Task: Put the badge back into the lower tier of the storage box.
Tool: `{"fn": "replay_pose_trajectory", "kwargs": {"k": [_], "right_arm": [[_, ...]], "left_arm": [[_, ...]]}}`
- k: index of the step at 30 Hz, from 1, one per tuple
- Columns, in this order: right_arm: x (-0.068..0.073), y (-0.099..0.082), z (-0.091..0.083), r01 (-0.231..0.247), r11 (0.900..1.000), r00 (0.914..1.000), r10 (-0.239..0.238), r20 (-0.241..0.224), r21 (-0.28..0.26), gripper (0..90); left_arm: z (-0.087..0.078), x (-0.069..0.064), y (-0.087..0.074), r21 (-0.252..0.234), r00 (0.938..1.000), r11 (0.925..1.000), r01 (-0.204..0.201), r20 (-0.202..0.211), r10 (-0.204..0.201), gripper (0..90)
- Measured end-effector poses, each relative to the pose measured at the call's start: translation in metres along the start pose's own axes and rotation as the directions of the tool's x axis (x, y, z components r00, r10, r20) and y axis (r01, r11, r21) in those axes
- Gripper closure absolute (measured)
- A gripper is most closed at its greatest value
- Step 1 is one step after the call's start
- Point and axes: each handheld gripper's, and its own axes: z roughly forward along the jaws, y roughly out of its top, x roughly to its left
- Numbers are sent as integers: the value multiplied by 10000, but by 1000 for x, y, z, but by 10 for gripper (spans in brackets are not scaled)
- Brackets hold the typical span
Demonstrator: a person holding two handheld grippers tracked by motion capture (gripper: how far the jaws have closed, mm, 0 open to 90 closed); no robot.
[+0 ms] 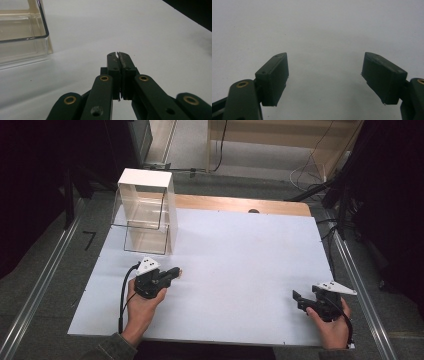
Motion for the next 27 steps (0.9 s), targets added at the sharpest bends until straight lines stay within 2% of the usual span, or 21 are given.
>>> {"fn": "replay_pose_trajectory", "kwargs": {"k": [27], "right_arm": [[0,0,0,3,10000,10000,-3,3,-9,201]], "left_arm": [[-10,11,6,-371,9991,9988,318,-276,-328,896]]}}
